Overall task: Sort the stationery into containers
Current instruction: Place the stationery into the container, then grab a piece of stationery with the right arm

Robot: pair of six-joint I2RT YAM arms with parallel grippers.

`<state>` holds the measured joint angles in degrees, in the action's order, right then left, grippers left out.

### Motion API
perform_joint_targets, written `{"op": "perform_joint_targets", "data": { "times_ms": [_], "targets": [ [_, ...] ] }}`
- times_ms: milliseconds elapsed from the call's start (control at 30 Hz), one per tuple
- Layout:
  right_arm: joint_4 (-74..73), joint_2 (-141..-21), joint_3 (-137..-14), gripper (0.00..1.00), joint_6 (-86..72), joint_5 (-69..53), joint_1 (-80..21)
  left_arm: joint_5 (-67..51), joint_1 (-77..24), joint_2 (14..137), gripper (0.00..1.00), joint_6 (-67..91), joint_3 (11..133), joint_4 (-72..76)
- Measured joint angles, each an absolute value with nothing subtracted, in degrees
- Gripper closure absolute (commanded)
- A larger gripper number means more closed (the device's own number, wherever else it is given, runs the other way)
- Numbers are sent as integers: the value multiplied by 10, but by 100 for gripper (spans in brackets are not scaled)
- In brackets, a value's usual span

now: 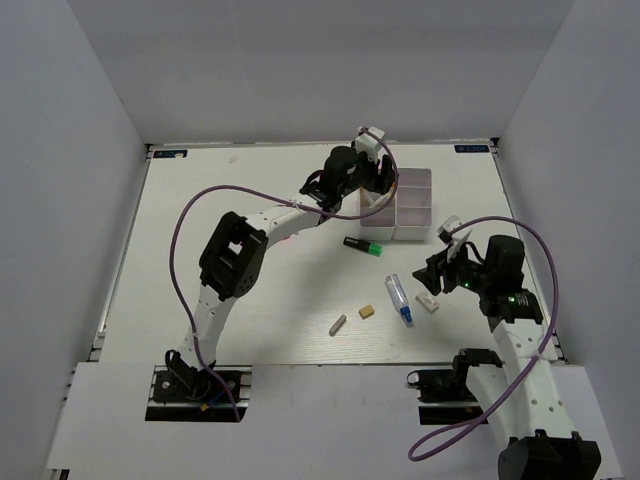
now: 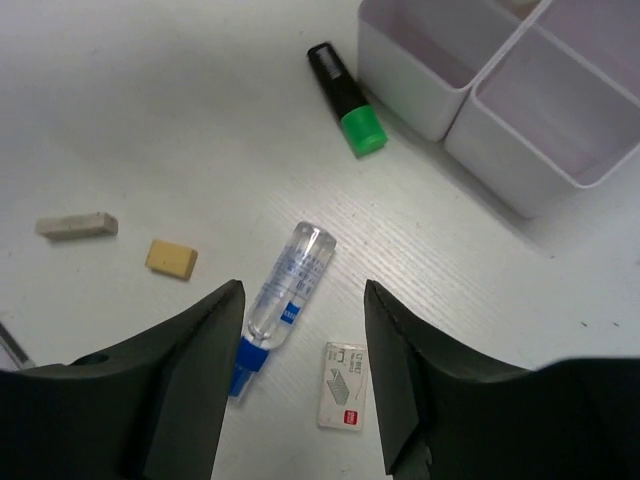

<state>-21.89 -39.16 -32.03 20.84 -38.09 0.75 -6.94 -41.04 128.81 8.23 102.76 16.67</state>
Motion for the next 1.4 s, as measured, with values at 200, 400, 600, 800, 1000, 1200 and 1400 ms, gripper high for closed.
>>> {"op": "perform_joint_targets", "data": {
  "times_ms": [200,400,600,800,1000,1200,1400],
  "targets": [
    [-275,-475,-329,36,289,-400,7,-79,-410,1206,14,93,977,163],
    [-344,-640,-399,17,332,-376,-3,-64,-410,967,0,128,801,105],
    [-359,-712,-459,25,316,-336,-68,4,-410,722,0,194,605,-5],
    [-350,-736,-470,44,275,-277,-138,57,-410,583,0,270,447,-131],
    [-325,-793,-470,46,226,-208,-191,91,-410,479,0,341,390,-205],
    [-290,-849,-470,42,179,-142,-225,107,-410,467,0,368,390,-244],
    [-265,-876,-471,47,151,-82,-254,115,-410,467,0,376,390,-268]
  ]
}}
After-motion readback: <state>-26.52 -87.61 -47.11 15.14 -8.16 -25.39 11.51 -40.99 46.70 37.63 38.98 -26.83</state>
